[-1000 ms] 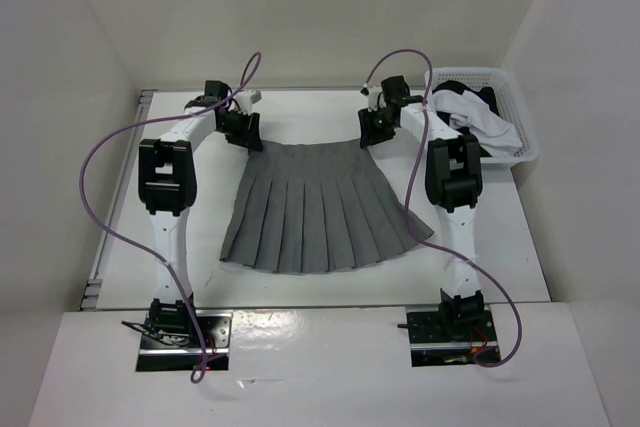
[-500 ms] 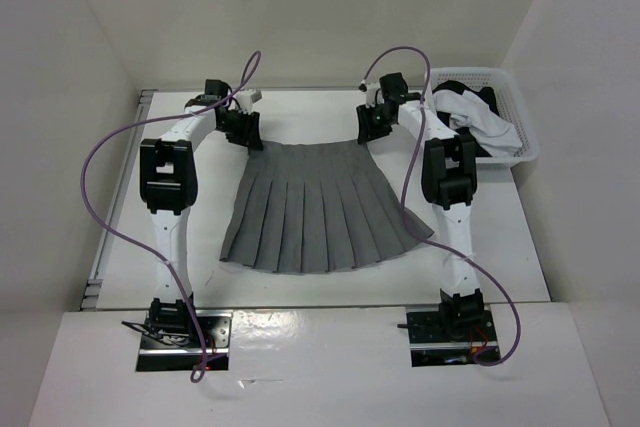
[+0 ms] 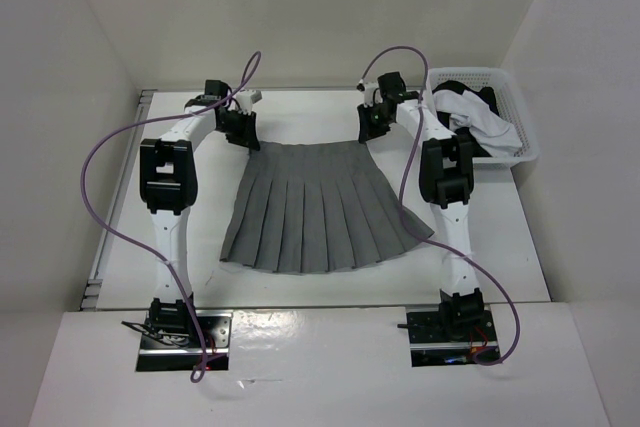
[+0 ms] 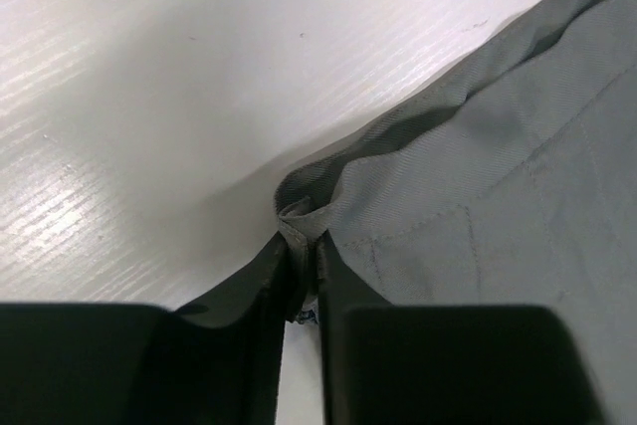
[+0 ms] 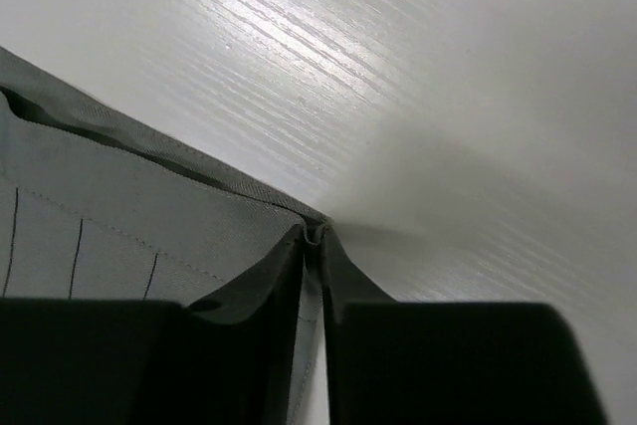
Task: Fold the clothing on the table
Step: Fold the skirt
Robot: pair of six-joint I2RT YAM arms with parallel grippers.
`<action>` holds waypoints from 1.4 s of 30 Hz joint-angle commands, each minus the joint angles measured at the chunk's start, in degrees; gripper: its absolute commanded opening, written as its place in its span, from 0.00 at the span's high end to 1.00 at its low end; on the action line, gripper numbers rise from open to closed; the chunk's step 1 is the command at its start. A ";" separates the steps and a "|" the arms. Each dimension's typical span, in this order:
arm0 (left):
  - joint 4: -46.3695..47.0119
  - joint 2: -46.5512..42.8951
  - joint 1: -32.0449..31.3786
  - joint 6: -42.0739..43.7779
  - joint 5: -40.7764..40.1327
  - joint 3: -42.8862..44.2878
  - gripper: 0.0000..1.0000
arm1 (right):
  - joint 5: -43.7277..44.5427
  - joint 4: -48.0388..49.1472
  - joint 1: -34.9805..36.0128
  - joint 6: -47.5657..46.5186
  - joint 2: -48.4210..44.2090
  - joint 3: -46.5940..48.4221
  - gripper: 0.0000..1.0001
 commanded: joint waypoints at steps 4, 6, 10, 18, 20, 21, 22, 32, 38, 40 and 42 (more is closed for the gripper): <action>0.45 1.48 -0.22 0.89 0.54 0.49 0.93 | -0.76 -2.08 0.95 -1.15 1.25 2.33 1.00; 0.45 1.48 -0.22 0.37 -0.60 1.28 1.00 | -0.76 -2.60 0.95 -1.16 1.25 2.94 1.00; 0.98 0.34 -0.22 0.36 -1.13 4.00 1.00 | 0.47 -2.60 0.95 -1.68 -0.50 4.18 1.00; -2.79 0.86 -1.36 1.41 -1.13 12.79 1.00 | 2.23 -4.27 0.95 -2.74 -2.09 8.30 1.00; -3.50 1.39 -1.36 1.42 -0.61 15.42 1.00 | 2.75 -4.97 0.95 -2.74 -2.62 10.93 1.00; -4.11 1.39 -1.88 1.42 0.09 16.13 1.00 | 3.36 -5.50 0.95 -2.74 -2.62 12.60 1.00; -4.12 1.39 -1.89 1.42 0.10 16.66 1.00 | 3.37 -5.50 0.95 -2.74 -2.62 13.57 1.00; -6.23 1.39 -2.94 2.56 0.01 23.95 1.00 | 5.13 -8.23 0.95 -3.26 -2.62 24.30 1.00; -9.65 0.78 -1.80 3.78 1.33 28.61 1.00 | 5.13 -9.37 0.95 -4.32 -5.51 21.07 1.00; -10.26 -1.50 -1.80 4.58 1.33 27.92 1.00 | 5.73 -8.50 0.95 -4.85 -8.23 19.04 1.00; -10.27 -3.26 -1.80 6.16 2.82 25.91 1.00 | 6.26 -7.62 0.95 -5.37 -11.56 15.70 1.00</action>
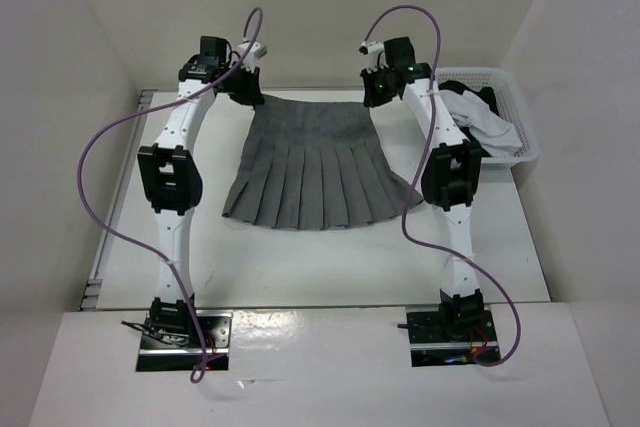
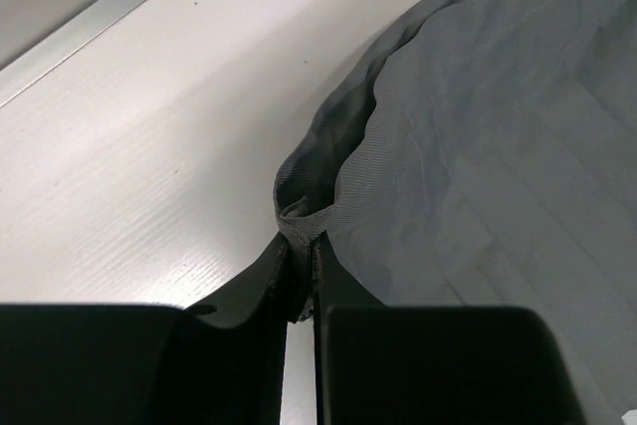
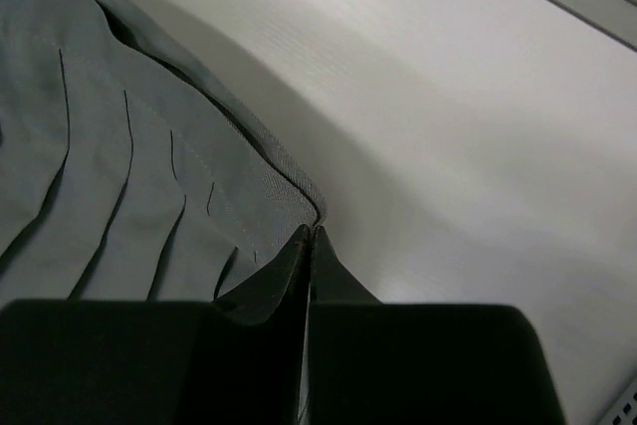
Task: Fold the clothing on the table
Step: Fold the skirt
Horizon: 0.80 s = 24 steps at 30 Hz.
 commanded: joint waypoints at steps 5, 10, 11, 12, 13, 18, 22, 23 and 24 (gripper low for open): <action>-0.20 -12.06 0.41 6.62 2.50 -13.45 1.00 | 2.47 3.74 0.34 -2.69 -15.85 -10.47 1.00; 1.65 -20.40 1.54 8.99 2.58 -24.11 1.00 | 2.47 4.98 0.34 -5.23 -23.05 -17.33 1.00; 1.66 -21.55 1.55 9.69 3.45 -27.26 1.00 | 2.47 4.98 0.34 -5.76 -23.94 -18.31 1.00; 1.66 -23.65 1.55 10.48 3.46 -28.77 1.00 | 2.47 4.98 0.34 -6.64 -24.82 -19.27 1.00; 1.66 -24.72 1.55 11.01 4.07 -30.18 1.00 | 1.60 4.98 0.34 -7.34 -26.39 -21.02 1.00; 1.04 -31.39 0.41 14.52 3.56 -38.00 1.00 | -0.42 1.73 0.34 -11.21 -31.14 -27.09 1.00; -0.88 -35.18 -0.12 15.84 4.60 -43.11 1.00 | -0.43 -0.73 0.34 -15.95 -35.10 -32.01 1.00; -0.89 -35.71 -0.12 15.85 4.60 -43.98 1.00 | -0.43 -0.74 0.34 -16.66 -36.76 -32.99 1.00; -2.37 -36.85 -0.82 16.37 4.60 -45.47 1.00 | 0.44 -1.43 0.95 -17.45 -37.56 -35.08 1.00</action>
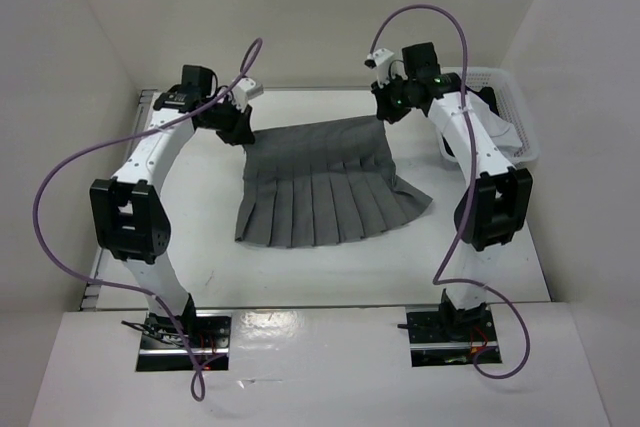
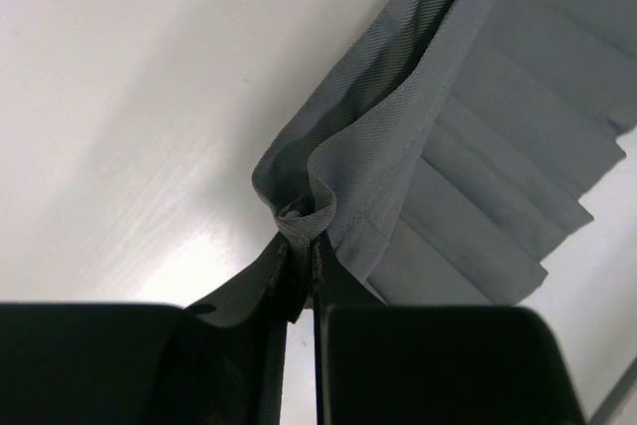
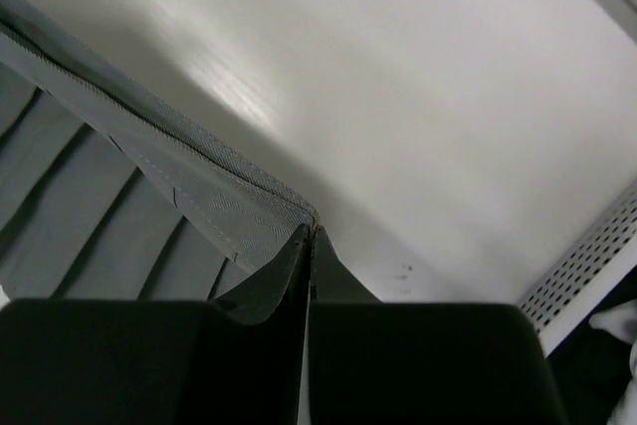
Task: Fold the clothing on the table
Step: Fold the skirt
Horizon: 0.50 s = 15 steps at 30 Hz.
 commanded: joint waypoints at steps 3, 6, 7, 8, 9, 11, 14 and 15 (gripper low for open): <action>-5.25 -5.25 -1.85 4.61 1.33 -4.55 1.00 | 3.53 -3.38 0.25 -7.63 -8.68 -6.39 1.00; -6.92 -6.67 -3.96 5.84 0.72 -7.72 1.00 | 4.07 -5.49 0.25 -10.09 -10.45 -9.12 1.00; -6.93 -7.28 -5.01 5.85 0.71 -8.59 1.00 | 4.07 -6.02 0.25 -10.09 -11.32 -9.65 1.00; -8.06 -7.81 -5.55 5.85 -0.07 -10.26 1.00 | 4.07 -6.72 0.77 -11.92 -11.85 -10.53 1.00; -8.07 -7.81 -6.07 6.37 -0.08 -10.97 1.00 | 4.07 -7.95 0.78 -12.46 -11.85 -11.06 1.00; -10.43 -7.81 -7.56 7.07 -0.08 -12.11 1.00 | 3.54 -9.36 1.30 -13.87 -12.56 -12.72 1.00; -12.46 -7.81 -9.15 7.08 0.44 -13.35 1.00 | 2.84 -12.53 1.92 -16.68 -12.56 -14.31 1.00; -12.99 -7.81 -9.15 7.08 0.45 -13.35 1.00 | 2.23 -13.05 1.92 -17.64 -12.56 -14.31 1.00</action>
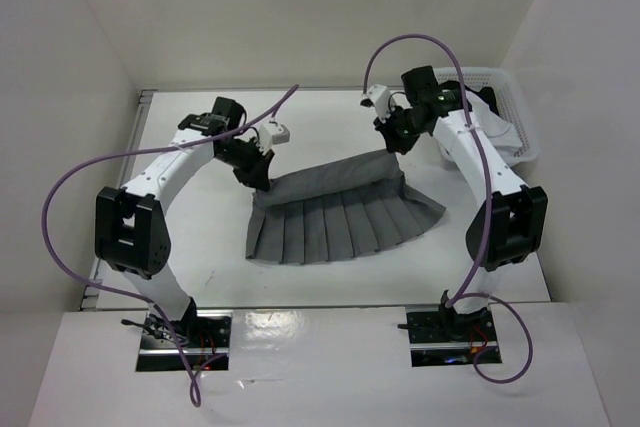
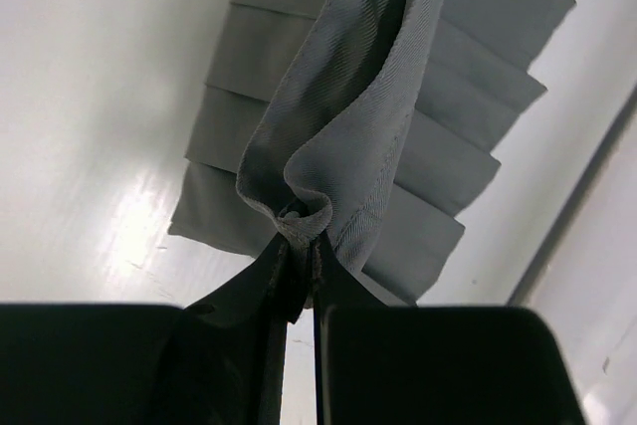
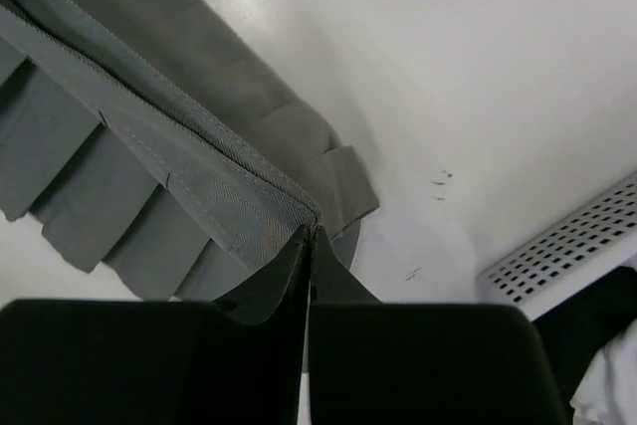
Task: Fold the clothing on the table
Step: Fold the skirt
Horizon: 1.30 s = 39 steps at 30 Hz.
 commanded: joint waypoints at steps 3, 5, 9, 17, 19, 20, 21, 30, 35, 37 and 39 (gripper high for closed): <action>-5.98 -1.80 -2.78 2.93 0.80 -0.89 1.00 | -1.47 -7.50 1.07 -7.71 -2.22 -2.25 1.00; -7.99 -1.80 -4.35 4.24 0.80 -1.42 0.95 | -2.71 -11.09 1.07 -9.65 -2.22 -2.25 1.00; -11.08 -2.32 -7.87 5.74 -0.86 -3.00 0.76 | -2.63 -17.16 4.14 -12.55 -1.60 -2.96 1.00; -11.97 -5.23 -12.45 6.89 -3.24 -5.73 0.49 | 2.39 -20.69 10.91 -10.89 -1.34 -7.88 0.31; -11.35 -5.76 -12.45 6.89 -4.73 -5.73 0.49 | 4.04 -20.69 12.32 -10.89 -1.34 -9.45 0.24; -11.35 -5.76 -12.45 6.28 -4.73 -5.20 0.47 | 4.06 -20.69 13.63 -10.89 -1.34 -10.07 0.22; -10.21 -6.28 -11.58 5.23 -5.60 -5.20 0.47 | 5.01 -20.69 13.64 -10.89 -1.34 -10.60 0.22; 3.66 -9.28 -0.59 -10.58 -7.37 -8.36 0.12 | 3.95 -10.34 14.95 3.94 3.22 -5.42 0.14; 8.15 -6.20 2.12 -16.67 -13.61 -9.15 0.00 | 10.03 -7.59 15.57 12.57 8.32 -6.65 0.01; 9.39 -7.85 4.84 -18.16 -14.13 -9.68 0.00 | 10.03 -7.59 15.57 15.82 10.96 -6.65 0.01; 10.19 -9.00 7.05 -18.68 -16.58 -10.91 0.00 | 9.07 -8.12 15.57 19.06 12.28 -7.26 0.01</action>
